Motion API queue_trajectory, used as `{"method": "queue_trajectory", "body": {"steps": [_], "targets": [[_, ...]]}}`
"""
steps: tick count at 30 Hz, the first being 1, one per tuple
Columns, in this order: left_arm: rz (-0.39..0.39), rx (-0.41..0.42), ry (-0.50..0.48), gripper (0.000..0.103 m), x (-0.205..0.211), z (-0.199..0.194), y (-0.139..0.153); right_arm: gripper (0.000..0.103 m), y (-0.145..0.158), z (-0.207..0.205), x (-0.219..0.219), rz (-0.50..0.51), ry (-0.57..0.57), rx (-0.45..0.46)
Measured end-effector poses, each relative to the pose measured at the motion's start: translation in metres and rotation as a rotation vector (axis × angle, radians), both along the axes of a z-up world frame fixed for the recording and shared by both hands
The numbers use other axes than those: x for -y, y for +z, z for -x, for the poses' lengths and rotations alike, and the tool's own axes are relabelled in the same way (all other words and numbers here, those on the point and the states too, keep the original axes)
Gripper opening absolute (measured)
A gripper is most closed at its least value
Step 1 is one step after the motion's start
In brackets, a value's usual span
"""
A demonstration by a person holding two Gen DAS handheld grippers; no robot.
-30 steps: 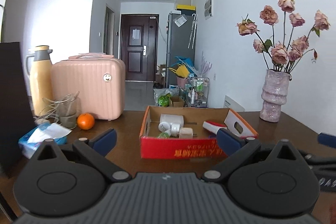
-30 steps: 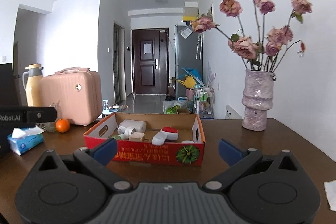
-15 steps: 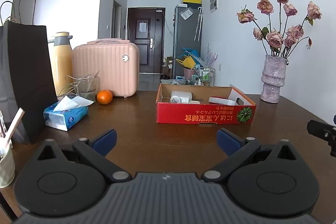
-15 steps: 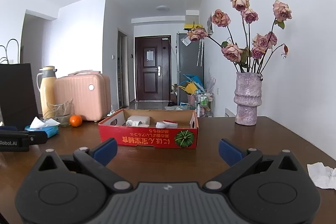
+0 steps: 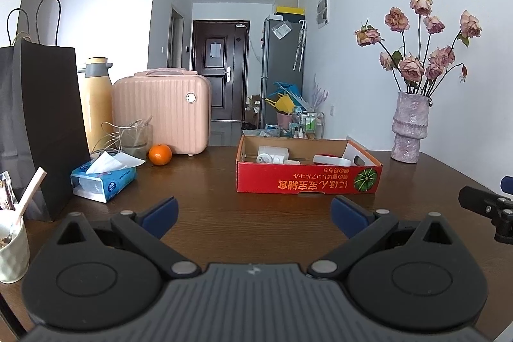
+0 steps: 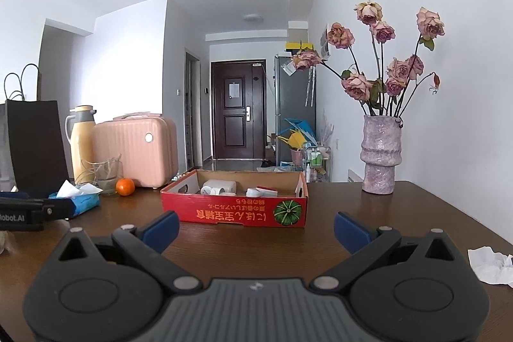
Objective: Organize rigid objects
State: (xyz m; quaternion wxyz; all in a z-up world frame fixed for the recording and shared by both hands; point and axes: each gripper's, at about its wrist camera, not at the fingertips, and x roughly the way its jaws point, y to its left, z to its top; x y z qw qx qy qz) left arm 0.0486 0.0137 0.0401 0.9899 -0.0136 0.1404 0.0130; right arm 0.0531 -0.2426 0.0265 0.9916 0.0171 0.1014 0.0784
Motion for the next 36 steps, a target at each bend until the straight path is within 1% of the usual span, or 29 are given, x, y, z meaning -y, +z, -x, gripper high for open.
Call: {"method": "queue_trajectory", "body": {"steps": [36], "targets": [[0.001, 0.008, -0.002, 0.103, -0.0014, 0.0028, 0.0001, 0.103, -0.0002, 0.0015, -0.0002, 0.0, 0.003, 0.004]]}}
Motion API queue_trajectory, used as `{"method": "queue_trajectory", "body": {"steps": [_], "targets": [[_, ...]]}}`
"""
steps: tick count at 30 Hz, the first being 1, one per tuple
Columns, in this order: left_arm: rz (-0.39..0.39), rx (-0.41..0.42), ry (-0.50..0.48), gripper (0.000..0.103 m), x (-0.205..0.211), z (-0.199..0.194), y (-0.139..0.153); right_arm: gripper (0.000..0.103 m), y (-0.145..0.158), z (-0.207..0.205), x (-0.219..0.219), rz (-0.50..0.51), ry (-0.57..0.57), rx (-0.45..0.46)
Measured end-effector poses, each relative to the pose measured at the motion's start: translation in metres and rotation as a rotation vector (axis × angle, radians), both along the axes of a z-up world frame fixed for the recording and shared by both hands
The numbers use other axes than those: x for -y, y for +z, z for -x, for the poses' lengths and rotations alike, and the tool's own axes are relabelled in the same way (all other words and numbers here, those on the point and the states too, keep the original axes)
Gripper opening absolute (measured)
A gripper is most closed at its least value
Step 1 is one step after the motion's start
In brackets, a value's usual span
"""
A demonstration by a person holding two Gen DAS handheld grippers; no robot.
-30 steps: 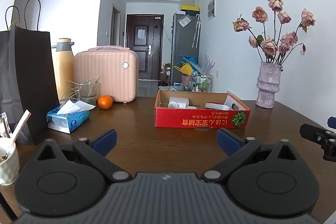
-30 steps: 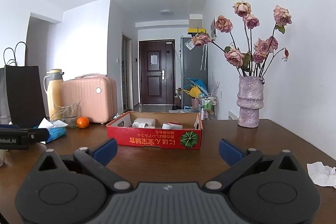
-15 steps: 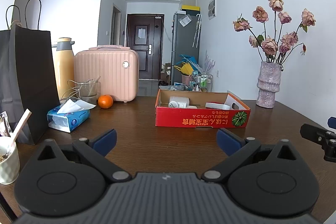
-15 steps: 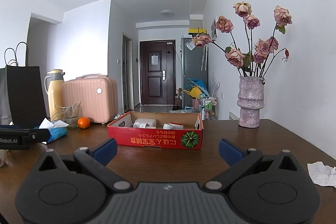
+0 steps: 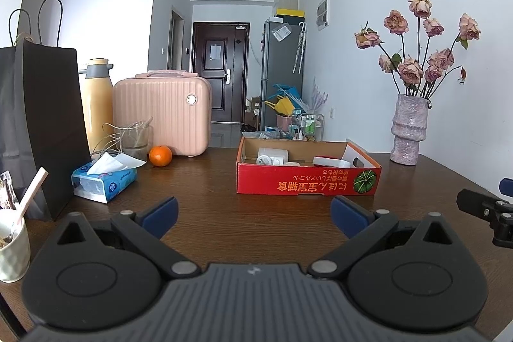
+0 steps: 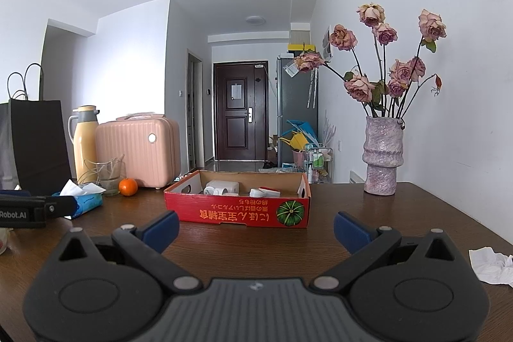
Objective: Organize rigid objects
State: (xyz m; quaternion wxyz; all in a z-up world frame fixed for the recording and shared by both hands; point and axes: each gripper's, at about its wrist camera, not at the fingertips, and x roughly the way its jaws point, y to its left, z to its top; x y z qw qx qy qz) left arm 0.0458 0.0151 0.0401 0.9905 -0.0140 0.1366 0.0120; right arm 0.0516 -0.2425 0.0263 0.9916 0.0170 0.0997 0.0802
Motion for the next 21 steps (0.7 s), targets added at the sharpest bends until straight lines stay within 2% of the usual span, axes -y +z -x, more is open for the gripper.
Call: {"method": "queue_trajectory", "body": {"steps": [21], "targets": [[0.0, 0.007, -0.006, 0.103, -0.001, 0.0013, -0.0025, 0.103, -0.0008, 0.0013, -0.0053, 0.008, 0.003, -0.006]]}}
